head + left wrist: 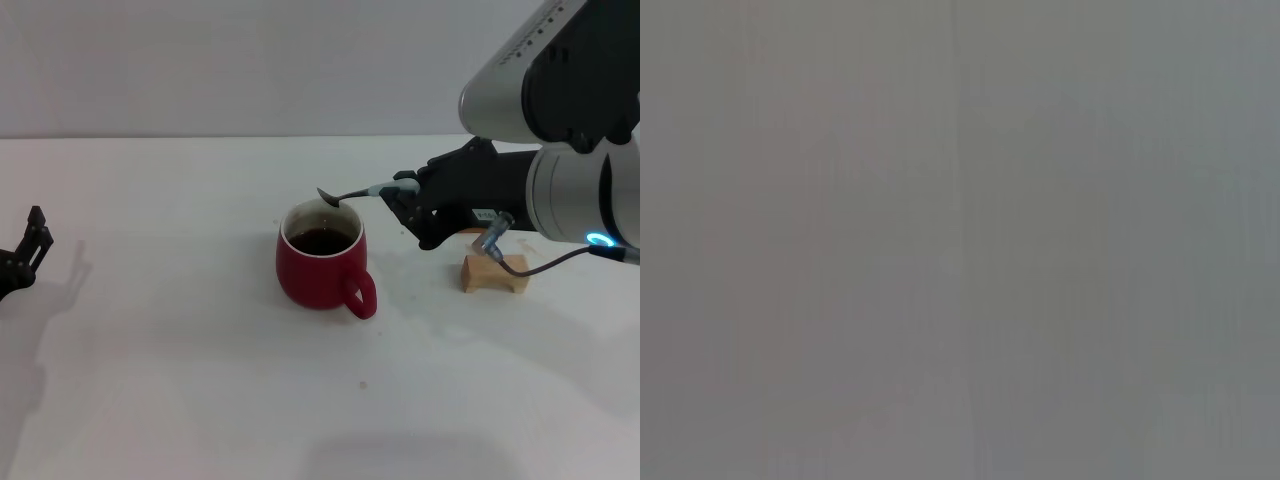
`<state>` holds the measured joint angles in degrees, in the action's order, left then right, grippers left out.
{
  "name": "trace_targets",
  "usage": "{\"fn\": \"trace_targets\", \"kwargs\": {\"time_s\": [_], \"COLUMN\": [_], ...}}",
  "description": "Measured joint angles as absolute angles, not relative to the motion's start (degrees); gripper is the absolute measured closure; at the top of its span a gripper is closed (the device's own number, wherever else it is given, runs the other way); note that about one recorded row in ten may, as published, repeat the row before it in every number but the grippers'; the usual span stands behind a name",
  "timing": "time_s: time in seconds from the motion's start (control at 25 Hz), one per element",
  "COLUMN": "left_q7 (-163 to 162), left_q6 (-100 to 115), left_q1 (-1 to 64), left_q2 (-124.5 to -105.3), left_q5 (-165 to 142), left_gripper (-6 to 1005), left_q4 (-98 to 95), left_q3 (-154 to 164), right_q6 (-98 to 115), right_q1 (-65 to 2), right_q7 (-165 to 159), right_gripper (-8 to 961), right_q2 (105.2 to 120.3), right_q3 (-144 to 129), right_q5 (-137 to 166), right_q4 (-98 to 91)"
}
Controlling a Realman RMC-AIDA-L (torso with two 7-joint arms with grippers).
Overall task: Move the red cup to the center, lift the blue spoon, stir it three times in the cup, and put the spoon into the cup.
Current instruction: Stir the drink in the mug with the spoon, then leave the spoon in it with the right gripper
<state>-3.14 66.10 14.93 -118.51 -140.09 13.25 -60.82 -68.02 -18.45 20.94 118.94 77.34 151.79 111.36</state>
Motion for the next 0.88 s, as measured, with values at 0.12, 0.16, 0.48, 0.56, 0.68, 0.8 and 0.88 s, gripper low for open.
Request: {"fn": "trace_targets", "kwargs": {"time_s": [0.12,0.16,0.48,0.56,0.68,0.8,0.88], "left_q7": [-3.14,-3.14,-3.17,-3.21,-3.37,-3.38,-3.39], "left_q6": [66.14,66.15,66.19,66.19,66.19,66.20,66.31], "left_q1": [14.80,14.77,14.68,14.68,14.74,14.69,14.64], "left_q2": [-118.52,-118.56,-118.57,-118.57,-118.56,-118.56,-118.56], "left_q5": [-140.01,-140.00,-140.00,-140.00,-140.00,-140.01,-140.01], "left_gripper": [147,147,147,147,147,147,147], "left_q4": [13.07,12.87,13.20,13.22,13.26,13.27,13.27], "left_q3": [-60.82,-60.82,-60.82,-60.82,-60.82,-60.82,-60.82], "right_q6": [-67.87,-67.87,-67.86,-67.85,-67.83,-67.80,-67.78], "right_q1": [-18.45,-18.45,-18.98,-18.91,-18.60,-18.46,-18.43], "right_q7": [20.95,20.95,20.92,20.92,20.91,20.92,20.91], "right_gripper": [820,819,819,819,818,818,818], "right_q2": [118.92,118.92,118.96,118.97,118.99,119.00,119.00], "right_q3": [77.35,77.35,77.44,77.57,77.81,77.86,77.76], "right_q5": [151.79,151.79,151.79,151.78,151.78,151.78,151.78], "right_q4": [111.36,111.36,111.24,111.31,111.38,111.42,111.54]}}
